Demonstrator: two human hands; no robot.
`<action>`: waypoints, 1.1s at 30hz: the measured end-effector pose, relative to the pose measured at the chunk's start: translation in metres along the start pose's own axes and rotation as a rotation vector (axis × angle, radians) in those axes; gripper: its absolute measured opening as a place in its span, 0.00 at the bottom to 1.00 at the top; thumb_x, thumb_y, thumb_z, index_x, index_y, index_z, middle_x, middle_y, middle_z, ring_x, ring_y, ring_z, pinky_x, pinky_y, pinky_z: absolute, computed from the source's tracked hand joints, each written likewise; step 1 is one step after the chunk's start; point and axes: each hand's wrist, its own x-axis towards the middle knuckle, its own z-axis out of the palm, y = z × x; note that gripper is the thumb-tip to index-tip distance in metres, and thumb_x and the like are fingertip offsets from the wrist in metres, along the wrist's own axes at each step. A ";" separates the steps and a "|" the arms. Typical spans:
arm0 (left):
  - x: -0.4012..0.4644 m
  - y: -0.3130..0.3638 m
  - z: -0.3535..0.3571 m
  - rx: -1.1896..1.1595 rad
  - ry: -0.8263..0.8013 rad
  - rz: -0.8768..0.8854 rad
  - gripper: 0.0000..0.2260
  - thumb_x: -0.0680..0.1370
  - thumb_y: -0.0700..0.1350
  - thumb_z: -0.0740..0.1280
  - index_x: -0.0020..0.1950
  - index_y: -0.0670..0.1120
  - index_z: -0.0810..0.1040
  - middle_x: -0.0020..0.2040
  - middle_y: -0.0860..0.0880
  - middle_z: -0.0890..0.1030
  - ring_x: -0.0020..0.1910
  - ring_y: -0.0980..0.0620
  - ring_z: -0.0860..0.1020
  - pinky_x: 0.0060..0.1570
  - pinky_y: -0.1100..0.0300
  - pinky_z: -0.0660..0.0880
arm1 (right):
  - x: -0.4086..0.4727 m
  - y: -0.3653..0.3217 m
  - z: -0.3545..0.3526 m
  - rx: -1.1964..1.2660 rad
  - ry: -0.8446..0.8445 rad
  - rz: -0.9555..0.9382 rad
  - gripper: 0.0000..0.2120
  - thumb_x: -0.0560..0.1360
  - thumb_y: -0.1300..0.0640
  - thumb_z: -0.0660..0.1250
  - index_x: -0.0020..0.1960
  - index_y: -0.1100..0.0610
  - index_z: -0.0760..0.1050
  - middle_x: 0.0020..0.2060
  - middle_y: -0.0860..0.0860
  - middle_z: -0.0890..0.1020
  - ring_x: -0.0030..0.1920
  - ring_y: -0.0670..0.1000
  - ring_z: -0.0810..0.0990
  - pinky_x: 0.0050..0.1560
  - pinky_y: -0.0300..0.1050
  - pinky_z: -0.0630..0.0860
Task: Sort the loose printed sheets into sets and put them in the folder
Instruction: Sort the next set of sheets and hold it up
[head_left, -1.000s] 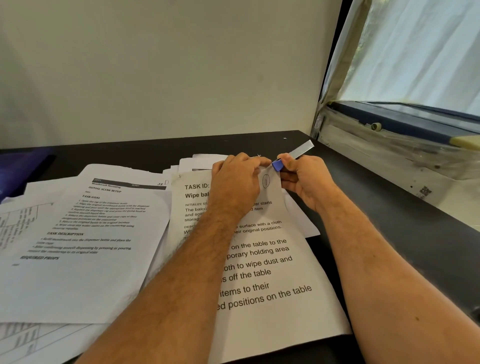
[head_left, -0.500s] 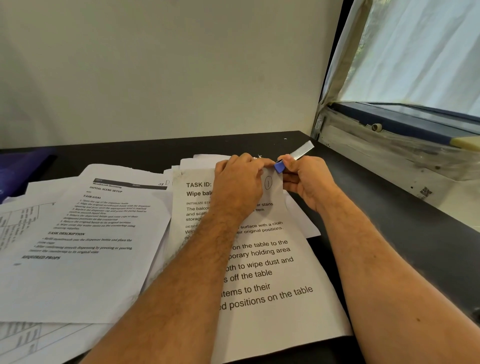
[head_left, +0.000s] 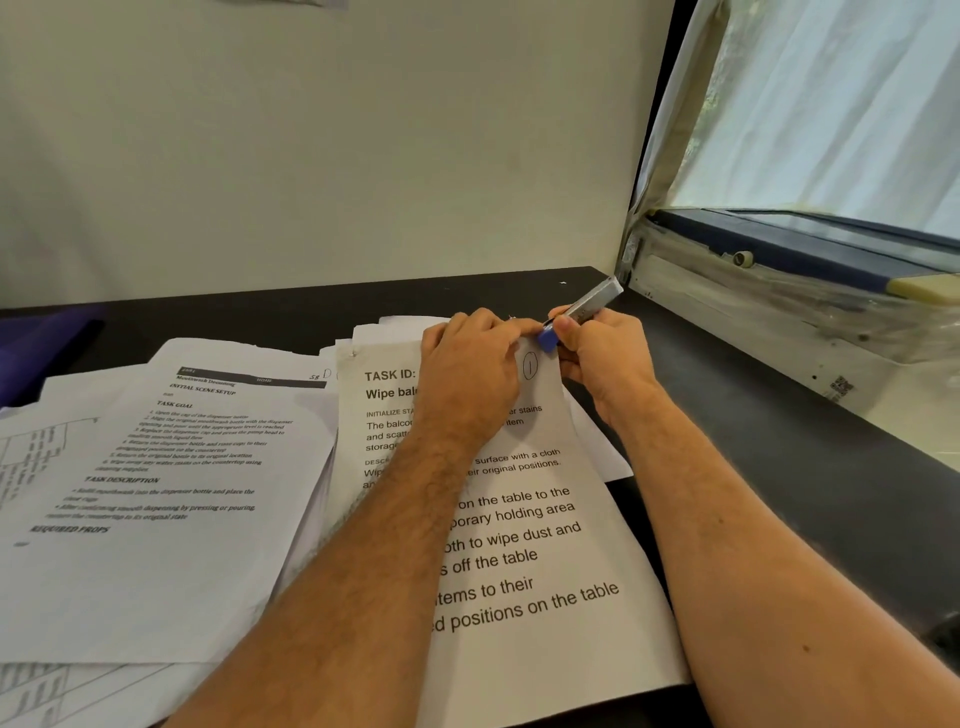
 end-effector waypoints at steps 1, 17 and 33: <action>0.000 -0.001 -0.001 -0.016 0.019 -0.006 0.17 0.83 0.47 0.60 0.72 0.56 0.73 0.57 0.49 0.77 0.59 0.49 0.72 0.68 0.51 0.62 | -0.002 -0.001 0.000 0.019 -0.008 -0.021 0.09 0.79 0.58 0.68 0.59 0.57 0.78 0.53 0.56 0.83 0.52 0.56 0.84 0.56 0.55 0.82; -0.003 -0.006 0.004 -0.117 0.145 0.020 0.16 0.83 0.55 0.59 0.68 0.53 0.77 0.50 0.57 0.71 0.51 0.58 0.68 0.67 0.54 0.62 | 0.022 0.024 -0.032 -0.973 0.070 -0.089 0.13 0.75 0.51 0.71 0.57 0.56 0.81 0.40 0.51 0.81 0.37 0.48 0.78 0.32 0.40 0.70; -0.004 -0.005 0.003 -0.096 0.112 0.017 0.18 0.80 0.43 0.63 0.70 0.52 0.75 0.53 0.52 0.75 0.54 0.53 0.72 0.68 0.52 0.61 | 0.024 0.028 -0.028 -0.999 -0.005 -0.126 0.13 0.76 0.48 0.71 0.55 0.55 0.83 0.48 0.52 0.83 0.47 0.50 0.80 0.52 0.50 0.78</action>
